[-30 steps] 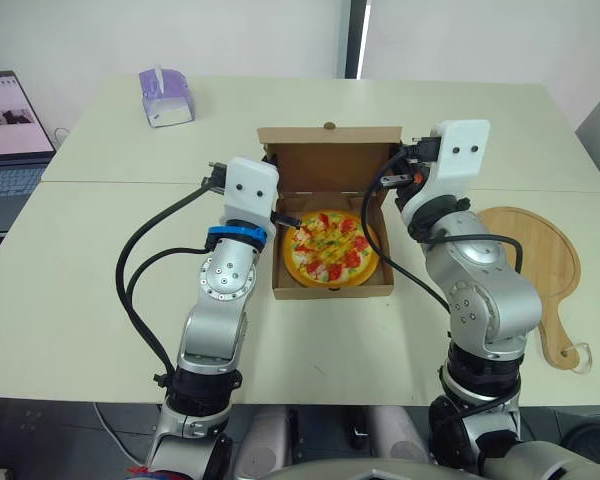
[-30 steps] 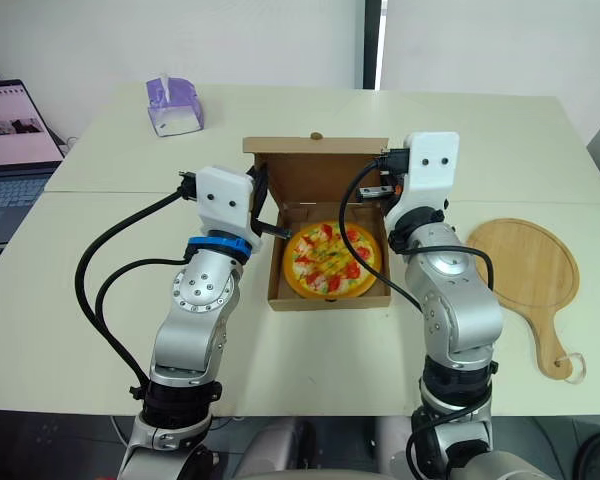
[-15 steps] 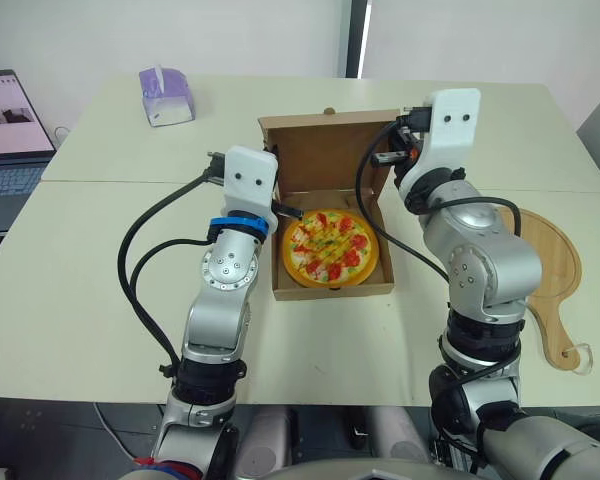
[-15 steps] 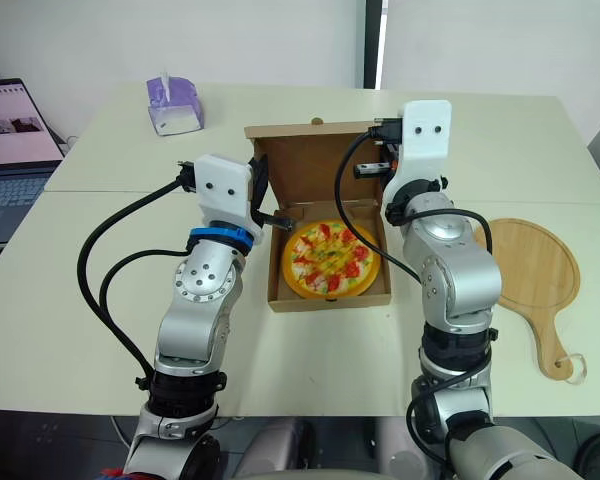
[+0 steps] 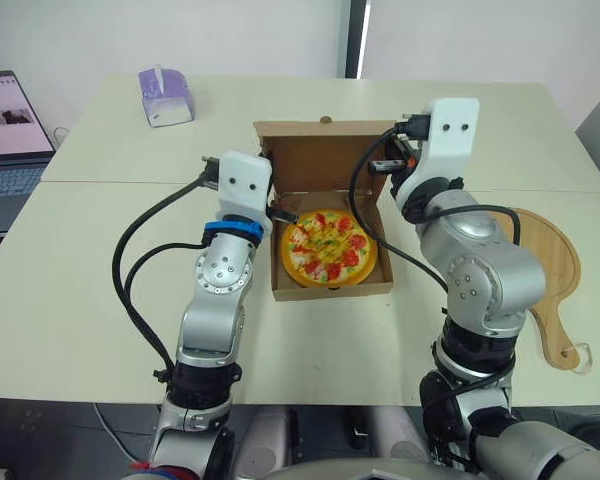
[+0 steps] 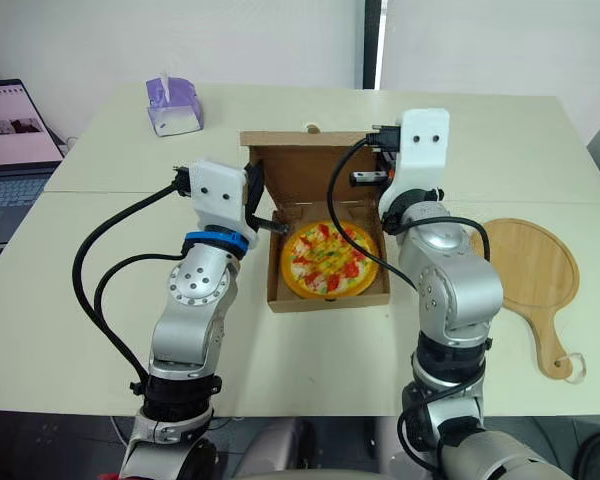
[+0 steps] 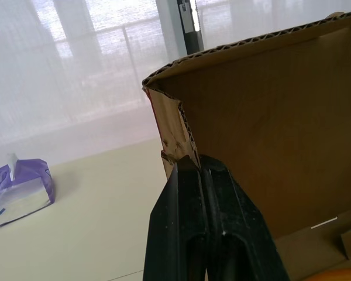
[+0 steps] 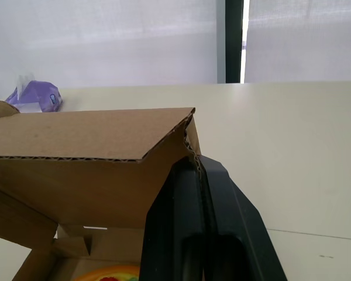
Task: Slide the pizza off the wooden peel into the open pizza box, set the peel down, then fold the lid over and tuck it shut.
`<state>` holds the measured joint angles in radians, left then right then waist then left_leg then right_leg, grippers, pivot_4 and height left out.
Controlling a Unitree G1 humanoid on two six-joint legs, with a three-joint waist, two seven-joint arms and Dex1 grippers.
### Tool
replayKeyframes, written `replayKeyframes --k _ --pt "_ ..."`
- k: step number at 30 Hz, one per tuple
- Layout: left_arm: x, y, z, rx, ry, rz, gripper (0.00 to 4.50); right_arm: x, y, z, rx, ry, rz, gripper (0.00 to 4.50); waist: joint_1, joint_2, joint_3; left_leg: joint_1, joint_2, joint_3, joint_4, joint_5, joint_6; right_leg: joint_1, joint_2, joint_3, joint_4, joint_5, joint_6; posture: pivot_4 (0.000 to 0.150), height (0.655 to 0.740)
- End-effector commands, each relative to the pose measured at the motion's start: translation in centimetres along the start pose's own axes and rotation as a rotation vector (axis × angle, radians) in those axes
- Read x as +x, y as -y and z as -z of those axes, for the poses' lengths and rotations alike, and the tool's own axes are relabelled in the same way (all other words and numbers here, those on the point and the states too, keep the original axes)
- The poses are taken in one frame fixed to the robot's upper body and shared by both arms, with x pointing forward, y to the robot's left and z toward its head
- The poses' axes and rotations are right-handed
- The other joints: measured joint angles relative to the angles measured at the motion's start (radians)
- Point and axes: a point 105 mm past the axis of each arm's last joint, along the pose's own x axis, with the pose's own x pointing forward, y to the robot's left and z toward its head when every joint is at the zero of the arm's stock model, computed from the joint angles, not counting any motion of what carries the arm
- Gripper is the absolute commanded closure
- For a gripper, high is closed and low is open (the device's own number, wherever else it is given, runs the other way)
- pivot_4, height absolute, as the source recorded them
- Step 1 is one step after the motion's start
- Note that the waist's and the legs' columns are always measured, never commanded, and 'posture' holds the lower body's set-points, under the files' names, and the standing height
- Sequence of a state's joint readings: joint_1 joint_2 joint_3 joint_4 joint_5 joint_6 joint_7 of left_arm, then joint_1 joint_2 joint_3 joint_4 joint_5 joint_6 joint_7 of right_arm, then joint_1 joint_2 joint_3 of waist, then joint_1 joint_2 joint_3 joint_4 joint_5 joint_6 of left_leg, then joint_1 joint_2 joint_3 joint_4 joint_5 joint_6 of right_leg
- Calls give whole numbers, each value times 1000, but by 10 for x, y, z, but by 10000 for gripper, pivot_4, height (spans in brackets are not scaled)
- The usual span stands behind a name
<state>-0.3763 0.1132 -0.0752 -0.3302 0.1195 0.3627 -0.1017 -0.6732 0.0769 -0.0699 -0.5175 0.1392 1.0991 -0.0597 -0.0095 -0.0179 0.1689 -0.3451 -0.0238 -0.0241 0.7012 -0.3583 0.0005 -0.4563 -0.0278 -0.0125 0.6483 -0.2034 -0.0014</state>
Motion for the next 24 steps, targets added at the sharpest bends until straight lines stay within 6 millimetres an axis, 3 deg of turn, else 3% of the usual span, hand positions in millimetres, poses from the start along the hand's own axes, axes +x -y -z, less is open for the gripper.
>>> replayKeyframes --k 1,10,16,24 --pt "-2 3 -14 2 54 18 45000 -4 -12 -2 28 16 -54 44826 0 0 0 0 0 0 0 0 0 0 0 0 0 0 0 1500 7400" --pt "0 6 -14 -1 56 19 45000 12 -7 -29 13 57 -43 44826 -1 0 0 0 0 0 0 0 0 0 0 -1 0 0 0 1500 7400" --pt "1 6 -14 -4 61 20 45000 26 -1 -32 -5 45 -28 44826 0 0 0 -1 0 0 0 0 0 0 0 0 -1 0 0 1500 7400" --pt "1 7 -10 -8 57 17 45000 30 -7 -35 -14 33 -41 44826 0 0 0 -1 0 0 0 0 0 0 0 0 -1 0 0 1500 7400"
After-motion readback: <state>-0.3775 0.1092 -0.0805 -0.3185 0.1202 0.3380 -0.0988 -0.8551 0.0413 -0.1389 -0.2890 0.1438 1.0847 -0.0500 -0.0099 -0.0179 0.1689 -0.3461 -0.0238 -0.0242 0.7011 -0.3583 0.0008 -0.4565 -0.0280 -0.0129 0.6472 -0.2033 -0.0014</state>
